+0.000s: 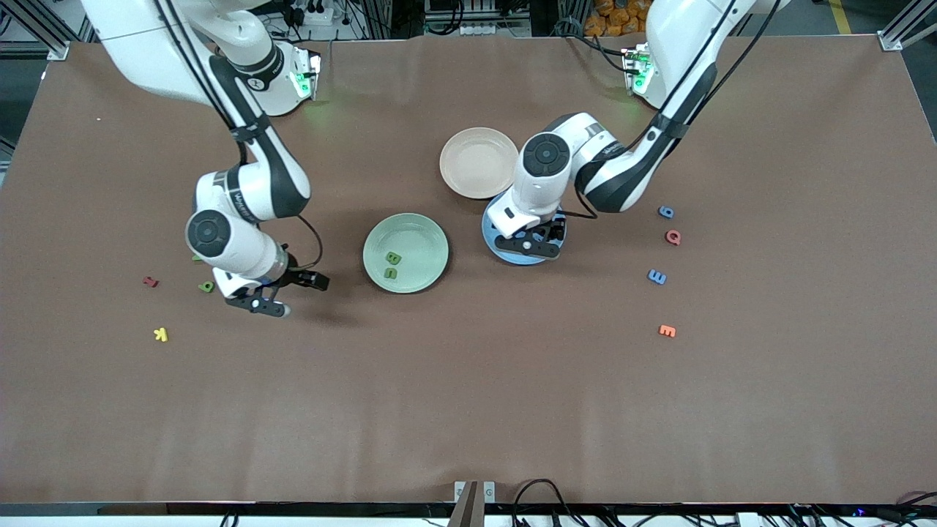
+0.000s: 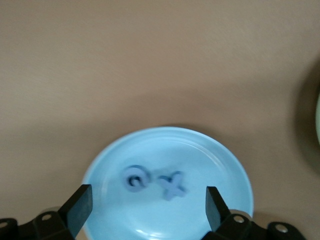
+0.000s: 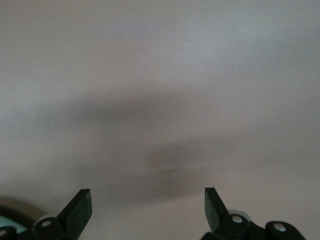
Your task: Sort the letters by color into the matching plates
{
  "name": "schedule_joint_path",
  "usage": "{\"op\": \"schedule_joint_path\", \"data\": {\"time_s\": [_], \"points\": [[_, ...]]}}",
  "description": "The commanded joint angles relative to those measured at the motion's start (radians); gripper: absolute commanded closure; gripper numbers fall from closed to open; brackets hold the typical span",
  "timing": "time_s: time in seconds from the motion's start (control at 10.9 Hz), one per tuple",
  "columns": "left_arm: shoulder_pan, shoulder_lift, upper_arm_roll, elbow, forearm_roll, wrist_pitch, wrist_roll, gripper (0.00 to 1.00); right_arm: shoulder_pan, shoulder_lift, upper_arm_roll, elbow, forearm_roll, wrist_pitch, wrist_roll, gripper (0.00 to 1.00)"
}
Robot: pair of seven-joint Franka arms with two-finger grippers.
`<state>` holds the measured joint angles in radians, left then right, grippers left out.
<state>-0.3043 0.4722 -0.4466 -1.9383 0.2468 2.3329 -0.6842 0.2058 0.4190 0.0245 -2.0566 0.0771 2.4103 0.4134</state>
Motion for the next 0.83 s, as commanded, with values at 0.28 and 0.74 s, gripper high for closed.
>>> {"op": "schedule_joint_path", "data": {"time_s": [0.28,0.74], "points": [[0.099,-0.086,-0.001,0.139,-0.055,-0.306,0.181,0.00,-0.178,-0.017,0.011,-0.028,-0.117,-0.007,-0.173,0.00],[0.163,-0.170,0.055,0.130,-0.083,-0.383,0.271,0.00,-0.319,-0.011,0.015,-0.047,-0.217,-0.004,-0.223,0.00]]}}
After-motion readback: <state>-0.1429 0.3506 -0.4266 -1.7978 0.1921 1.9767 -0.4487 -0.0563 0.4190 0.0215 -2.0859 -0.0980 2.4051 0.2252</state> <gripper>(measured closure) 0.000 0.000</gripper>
